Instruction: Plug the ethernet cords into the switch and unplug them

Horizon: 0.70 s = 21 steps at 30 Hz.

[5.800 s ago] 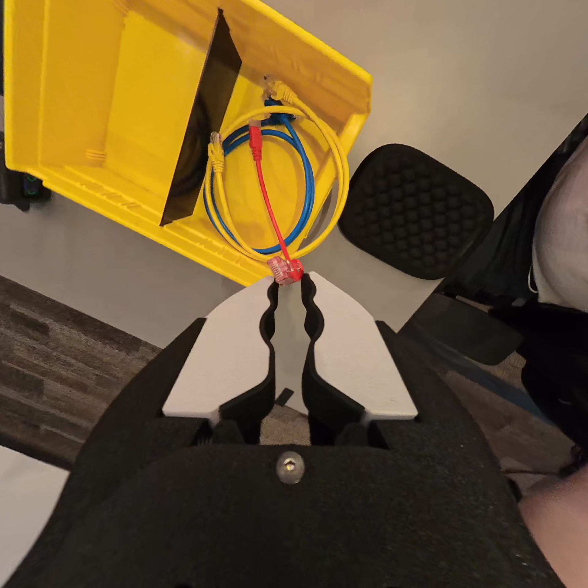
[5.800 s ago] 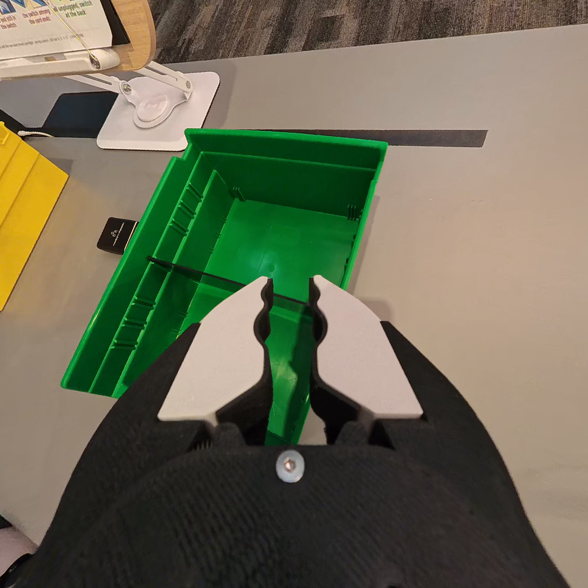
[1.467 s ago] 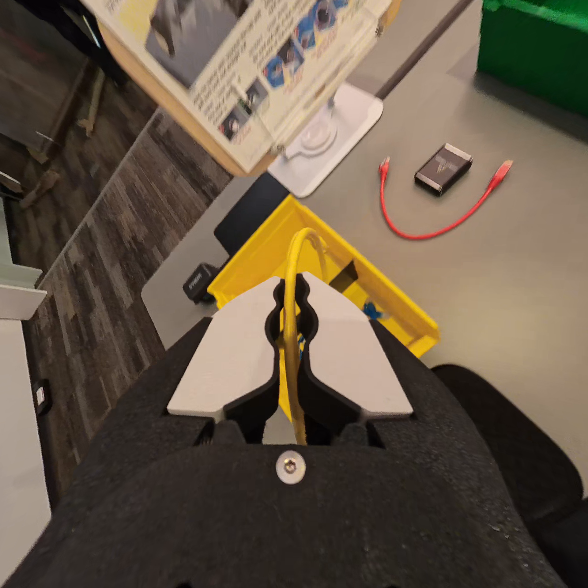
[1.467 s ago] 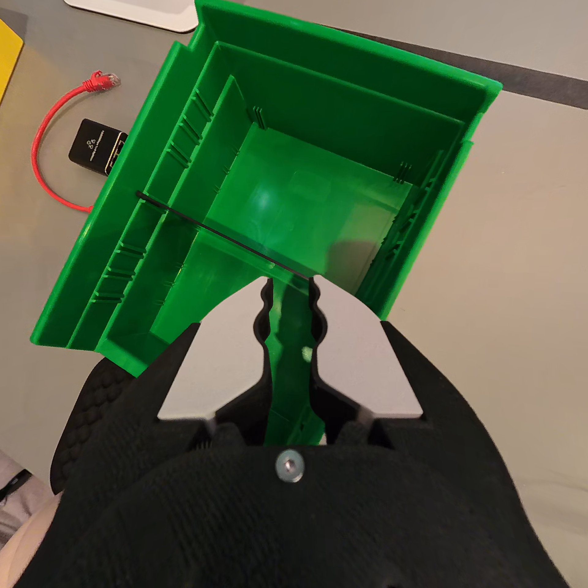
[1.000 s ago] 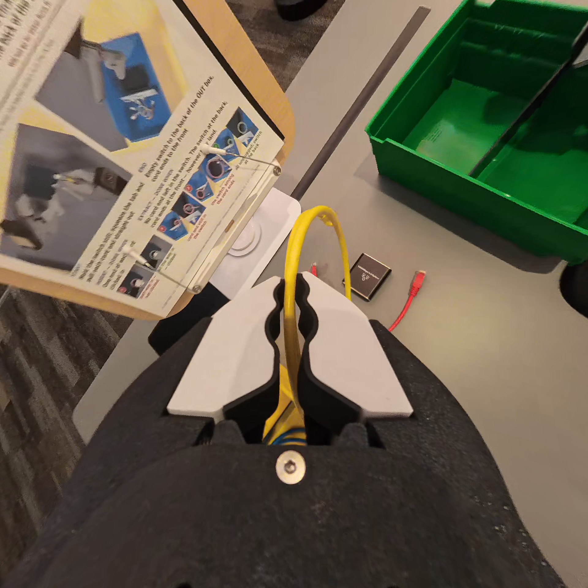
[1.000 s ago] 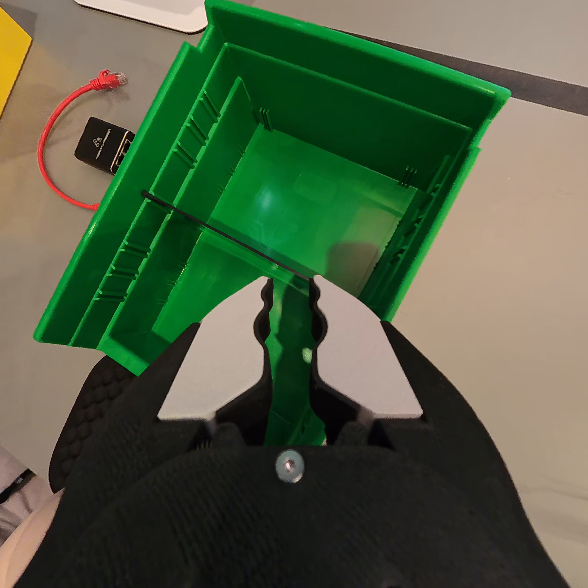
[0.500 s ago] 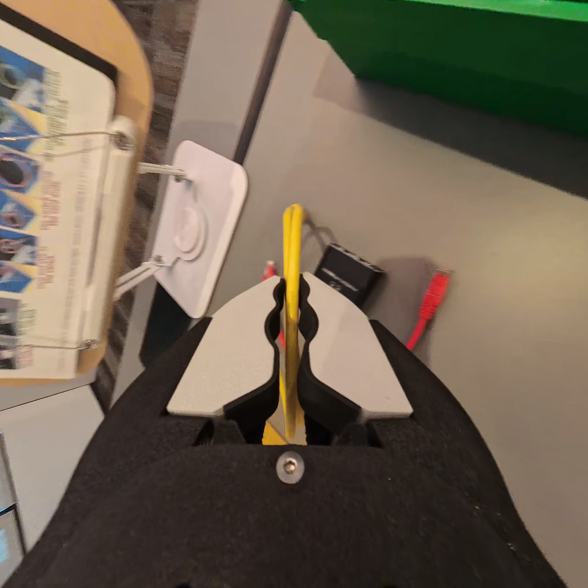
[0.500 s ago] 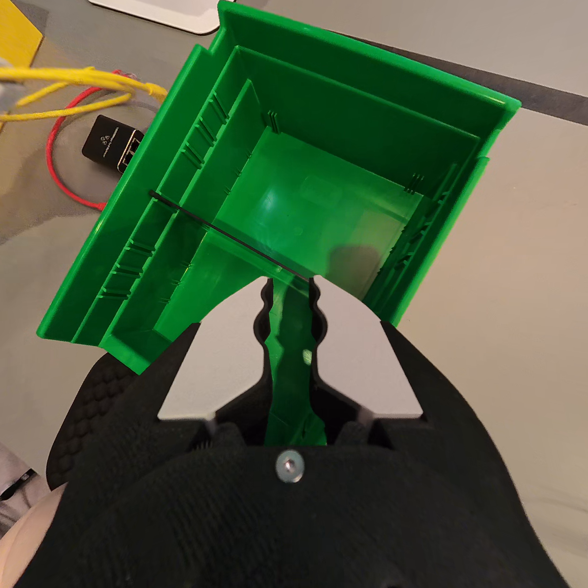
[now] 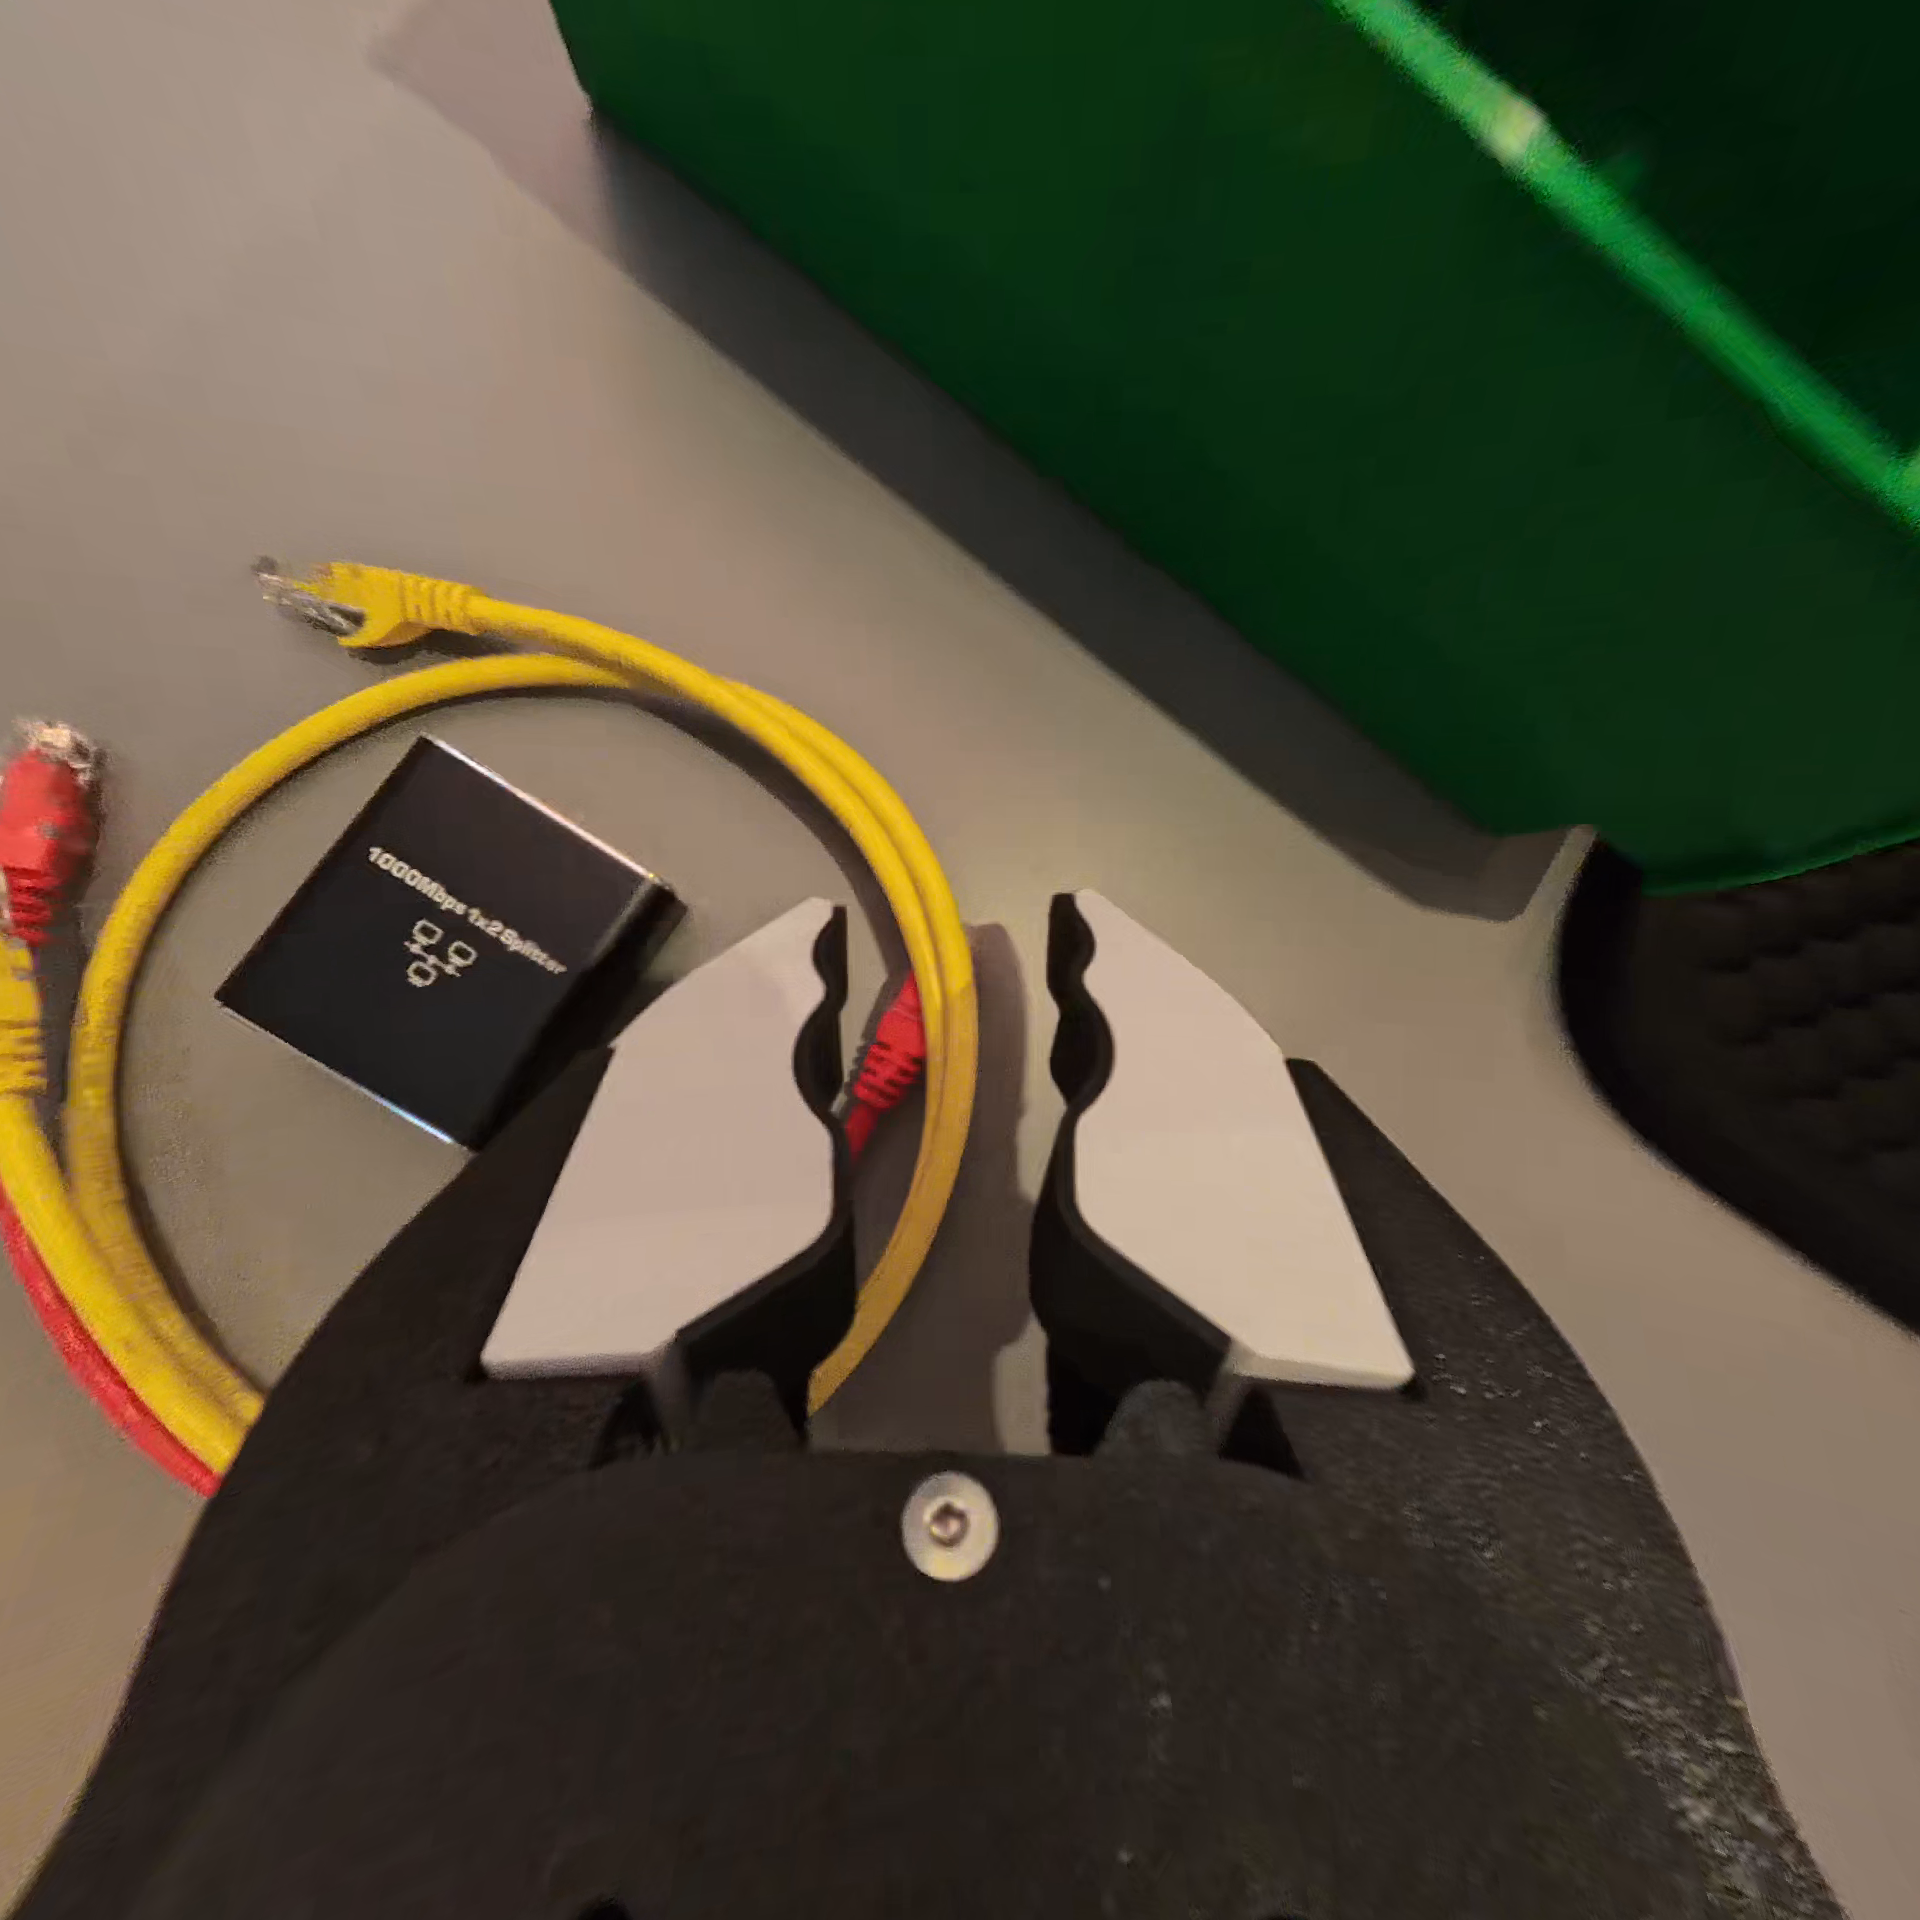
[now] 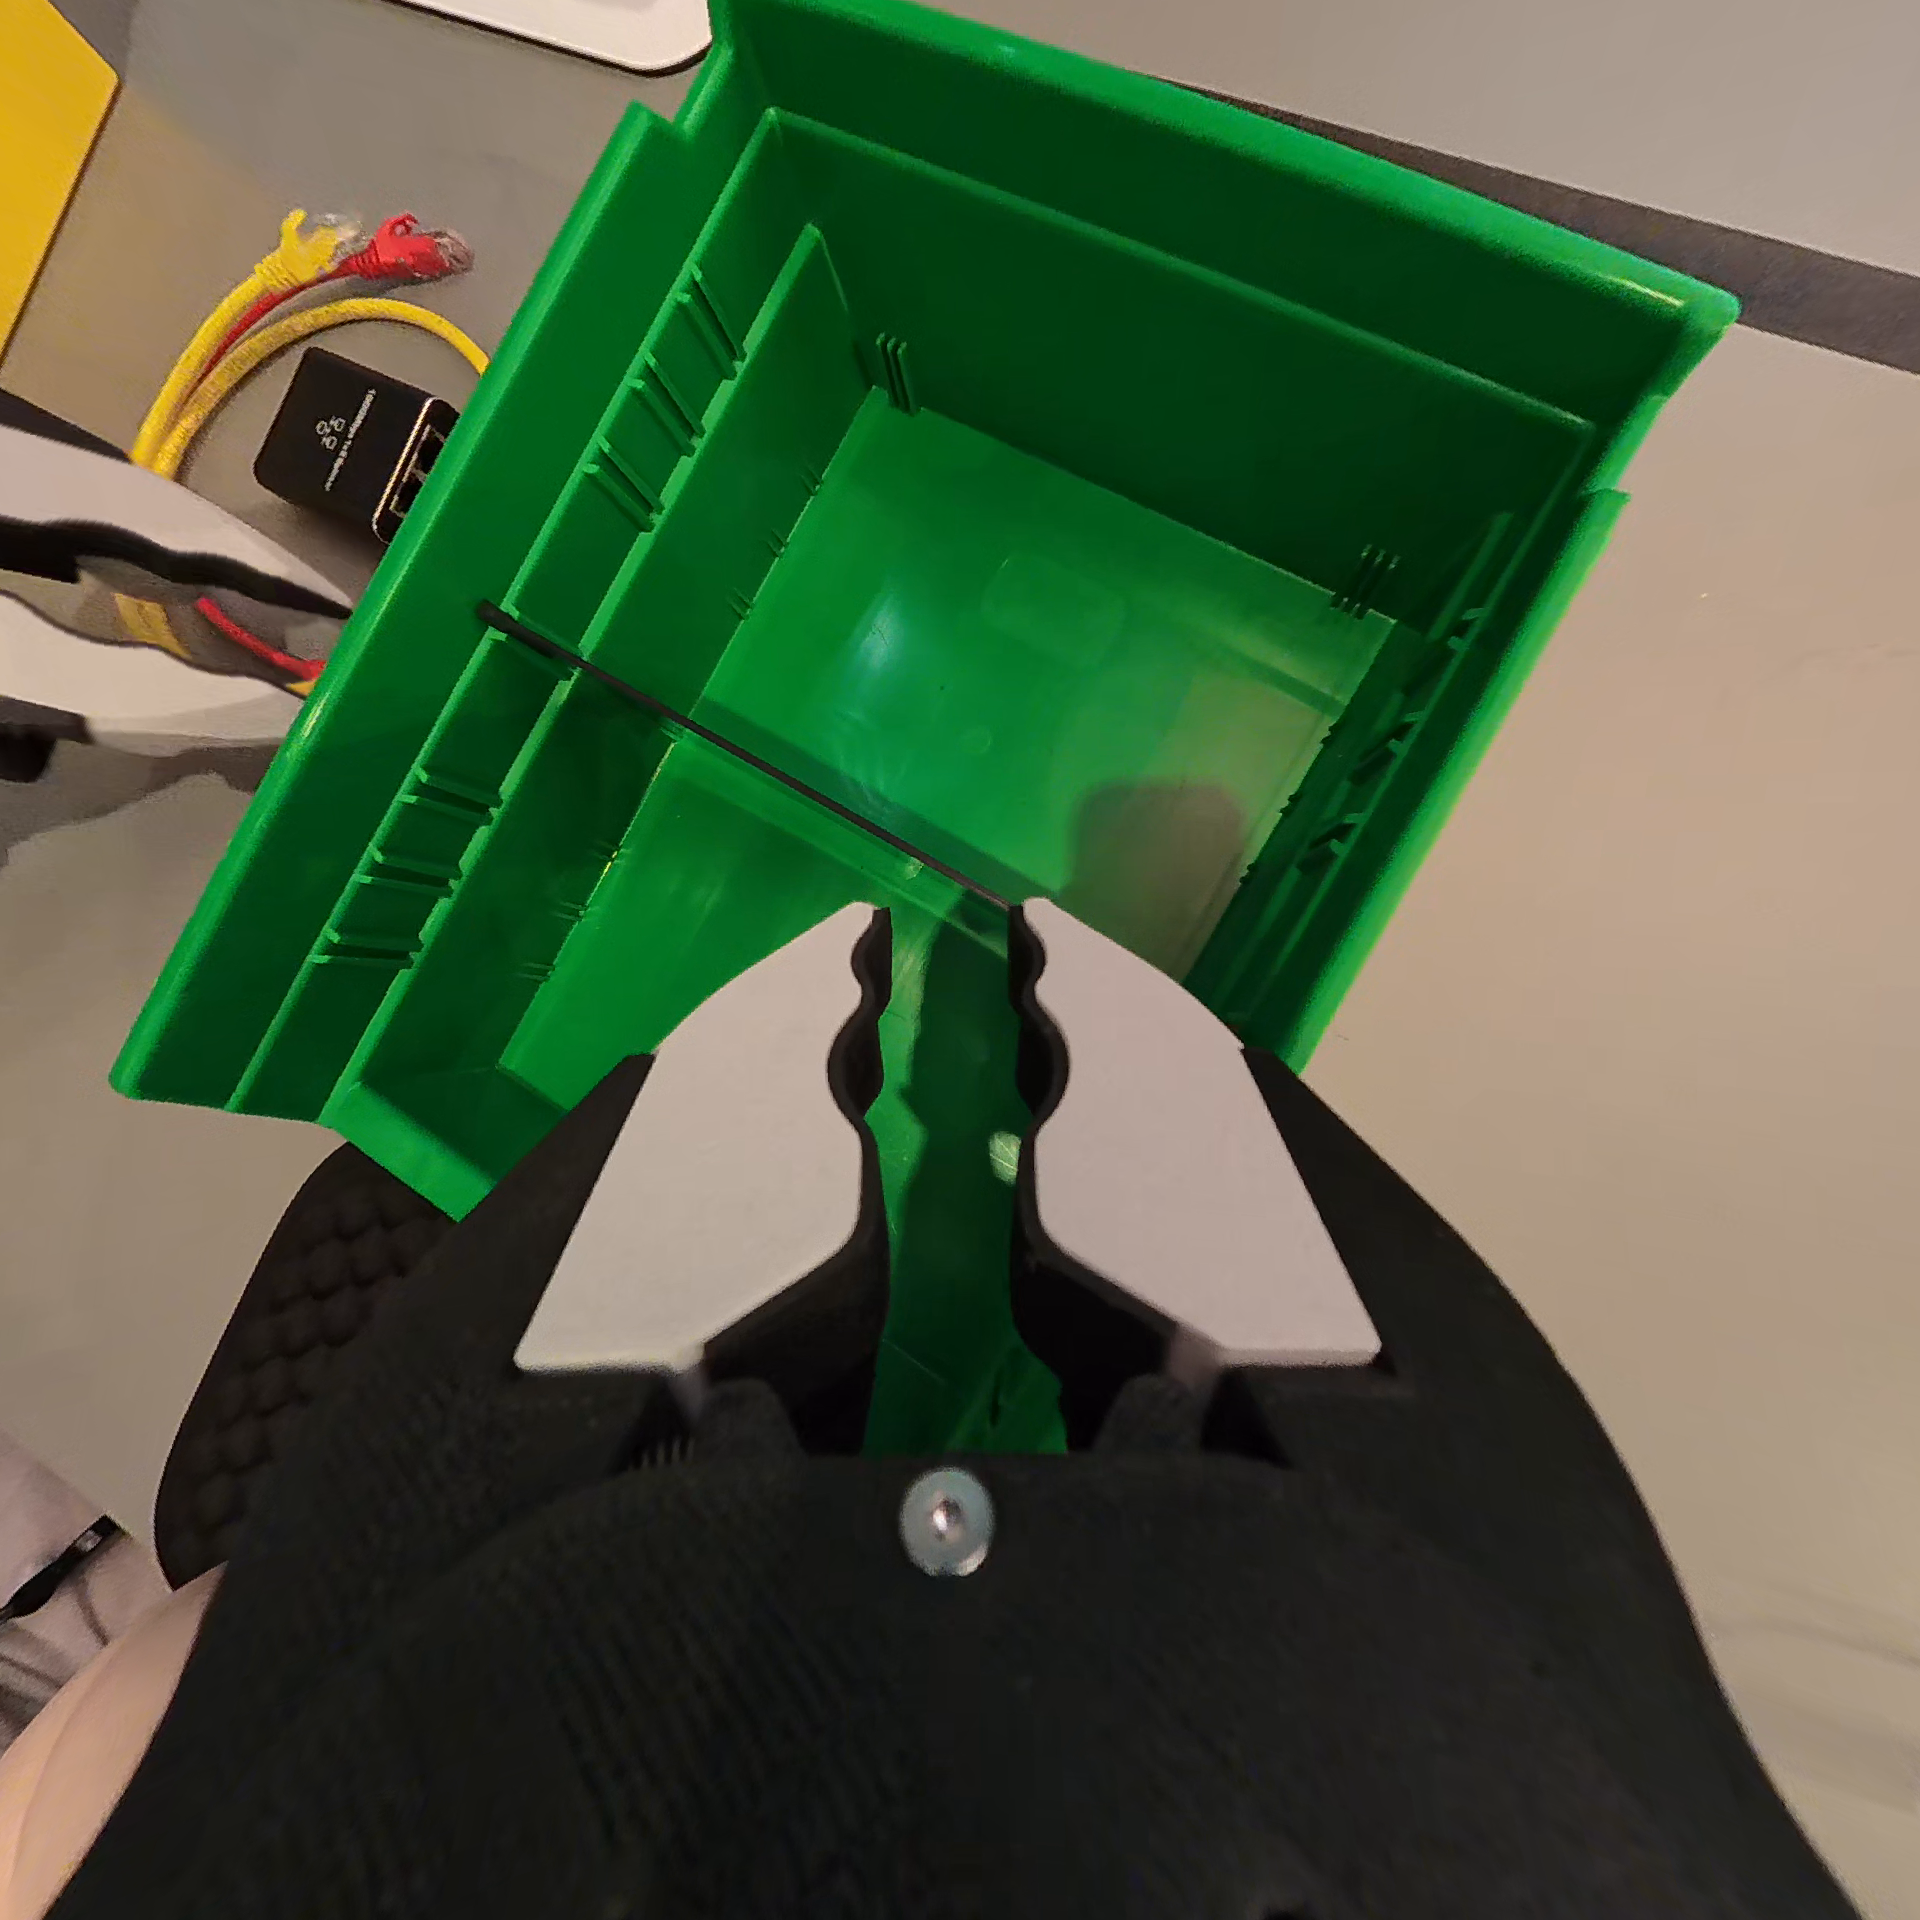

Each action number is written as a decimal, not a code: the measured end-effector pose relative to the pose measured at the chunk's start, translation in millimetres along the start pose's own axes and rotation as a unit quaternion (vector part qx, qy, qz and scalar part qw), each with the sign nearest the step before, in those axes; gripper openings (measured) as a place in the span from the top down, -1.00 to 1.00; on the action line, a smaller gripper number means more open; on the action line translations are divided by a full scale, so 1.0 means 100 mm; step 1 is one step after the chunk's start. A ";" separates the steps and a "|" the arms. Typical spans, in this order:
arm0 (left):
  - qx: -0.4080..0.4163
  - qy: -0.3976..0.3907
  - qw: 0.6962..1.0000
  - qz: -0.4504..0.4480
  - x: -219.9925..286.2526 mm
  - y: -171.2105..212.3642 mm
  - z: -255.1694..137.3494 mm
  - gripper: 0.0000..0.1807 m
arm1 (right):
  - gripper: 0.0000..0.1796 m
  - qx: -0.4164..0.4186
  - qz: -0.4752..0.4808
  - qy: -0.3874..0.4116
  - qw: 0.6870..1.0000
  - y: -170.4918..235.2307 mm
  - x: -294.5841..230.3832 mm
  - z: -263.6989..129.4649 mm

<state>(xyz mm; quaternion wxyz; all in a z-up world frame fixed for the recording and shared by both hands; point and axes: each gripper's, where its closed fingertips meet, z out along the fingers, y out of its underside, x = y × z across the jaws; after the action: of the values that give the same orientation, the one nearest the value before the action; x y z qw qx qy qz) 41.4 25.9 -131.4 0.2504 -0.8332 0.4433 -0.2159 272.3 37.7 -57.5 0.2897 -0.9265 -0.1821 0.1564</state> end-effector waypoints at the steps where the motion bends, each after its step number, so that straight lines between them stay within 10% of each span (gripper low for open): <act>1: 0.026 0.014 1.000 -0.010 0.02 -0.07 -0.08 0.60 | 0.75 -0.001 0.001 0.000 1.000 0.00 0.00 0.00; 11: 0.231 -0.157 0.956 0.089 -0.07 -0.15 -2.17 0.41 | 0.75 -0.002 0.003 -0.001 1.000 0.01 0.01 0.01; 21: -0.032 -0.153 0.983 0.094 -0.68 1.87 -2.54 0.50 | 0.75 -0.010 -0.004 0.007 1.000 0.01 -0.02 0.01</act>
<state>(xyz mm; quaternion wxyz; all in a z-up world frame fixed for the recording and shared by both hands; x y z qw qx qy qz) -259.5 -63.7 -56.5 0.3079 -0.8185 0.4827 -0.0474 270.5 36.9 -58.1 0.2823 -0.9297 -0.1856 0.1468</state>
